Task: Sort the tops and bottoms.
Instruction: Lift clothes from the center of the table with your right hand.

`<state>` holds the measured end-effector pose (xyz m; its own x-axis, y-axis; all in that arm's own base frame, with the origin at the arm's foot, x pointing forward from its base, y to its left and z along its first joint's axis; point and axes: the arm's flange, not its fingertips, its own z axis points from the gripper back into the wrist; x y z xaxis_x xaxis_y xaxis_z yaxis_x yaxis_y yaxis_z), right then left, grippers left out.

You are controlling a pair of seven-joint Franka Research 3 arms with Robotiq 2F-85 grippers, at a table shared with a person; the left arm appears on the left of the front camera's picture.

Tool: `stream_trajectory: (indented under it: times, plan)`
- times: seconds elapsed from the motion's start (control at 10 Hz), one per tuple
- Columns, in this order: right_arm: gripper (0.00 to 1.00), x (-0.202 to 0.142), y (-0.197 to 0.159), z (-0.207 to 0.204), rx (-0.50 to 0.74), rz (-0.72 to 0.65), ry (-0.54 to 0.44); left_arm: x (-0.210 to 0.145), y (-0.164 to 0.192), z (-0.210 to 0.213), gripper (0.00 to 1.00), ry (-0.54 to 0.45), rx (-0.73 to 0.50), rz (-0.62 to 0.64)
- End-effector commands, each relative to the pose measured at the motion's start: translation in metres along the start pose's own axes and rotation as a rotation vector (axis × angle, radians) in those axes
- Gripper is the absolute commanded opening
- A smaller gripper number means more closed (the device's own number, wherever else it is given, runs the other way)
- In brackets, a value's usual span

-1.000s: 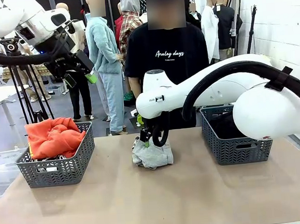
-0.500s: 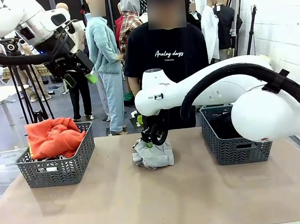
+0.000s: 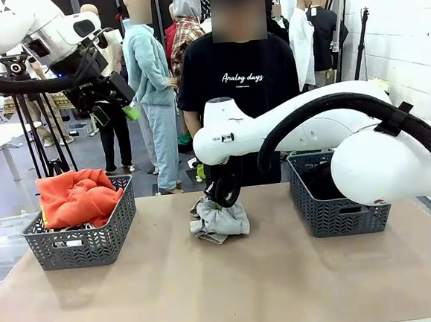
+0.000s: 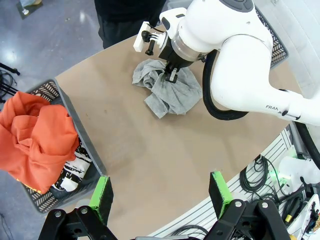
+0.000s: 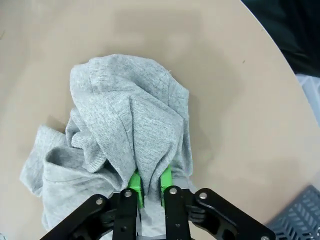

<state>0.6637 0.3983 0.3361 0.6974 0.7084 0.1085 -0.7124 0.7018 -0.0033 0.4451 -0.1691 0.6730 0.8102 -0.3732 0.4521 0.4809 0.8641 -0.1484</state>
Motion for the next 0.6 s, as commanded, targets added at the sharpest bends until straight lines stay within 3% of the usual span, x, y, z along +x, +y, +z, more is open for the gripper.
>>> stream_trajectory:
  times: [0.0, 0.5]
  plan:
    - [0.0, 0.0072, 0.0019, -0.0029, 0.02, -0.009, 0.017, -0.0014, 0.0007, 0.0027, 1.0, 0.006, -0.001, 0.001]
    - [0.0, 0.0001, 0.0, 0.0006, 0.002, 0.0, -0.001, -0.0014, 0.0007, 0.0027, 1.0, 0.006, -0.001, 0.001]
